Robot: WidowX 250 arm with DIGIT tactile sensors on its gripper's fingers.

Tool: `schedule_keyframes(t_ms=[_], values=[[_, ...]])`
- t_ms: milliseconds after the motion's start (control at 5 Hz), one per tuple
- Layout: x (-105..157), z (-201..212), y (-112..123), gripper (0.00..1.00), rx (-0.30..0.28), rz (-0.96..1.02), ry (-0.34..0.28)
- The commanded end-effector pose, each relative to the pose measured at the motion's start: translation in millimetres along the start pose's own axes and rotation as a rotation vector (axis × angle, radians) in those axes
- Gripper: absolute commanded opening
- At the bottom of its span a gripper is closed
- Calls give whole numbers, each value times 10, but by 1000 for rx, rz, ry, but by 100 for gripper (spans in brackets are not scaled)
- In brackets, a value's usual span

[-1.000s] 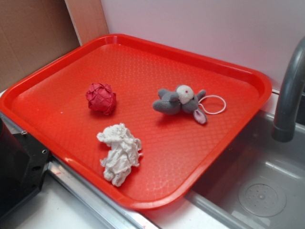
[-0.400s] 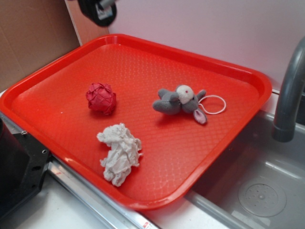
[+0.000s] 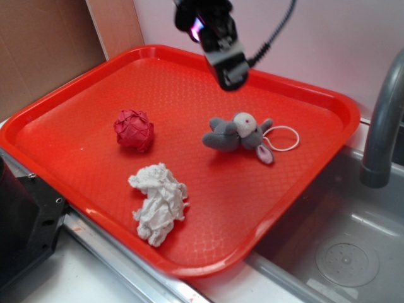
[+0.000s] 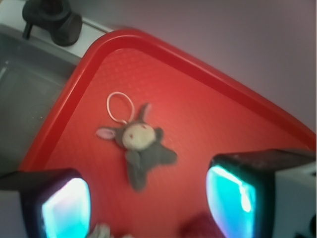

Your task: Grab the gray animal.

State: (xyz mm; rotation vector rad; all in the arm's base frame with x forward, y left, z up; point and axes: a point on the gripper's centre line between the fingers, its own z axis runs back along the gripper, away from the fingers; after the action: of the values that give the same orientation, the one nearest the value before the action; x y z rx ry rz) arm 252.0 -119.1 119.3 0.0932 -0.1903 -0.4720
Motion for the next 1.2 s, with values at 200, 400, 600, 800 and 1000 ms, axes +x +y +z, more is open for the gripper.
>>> schedule_keyframes(t_ms=[200,400,600,800,1000], values=[[298,-1083,-44,100,-93,-103,139],[306,-1141,-35,0,-125,-62,204],[178,-889,21,0,-147,-16,205],[-51,-395,181,0,-106,90,220],[-365,89,449,0,-40,316,251]])
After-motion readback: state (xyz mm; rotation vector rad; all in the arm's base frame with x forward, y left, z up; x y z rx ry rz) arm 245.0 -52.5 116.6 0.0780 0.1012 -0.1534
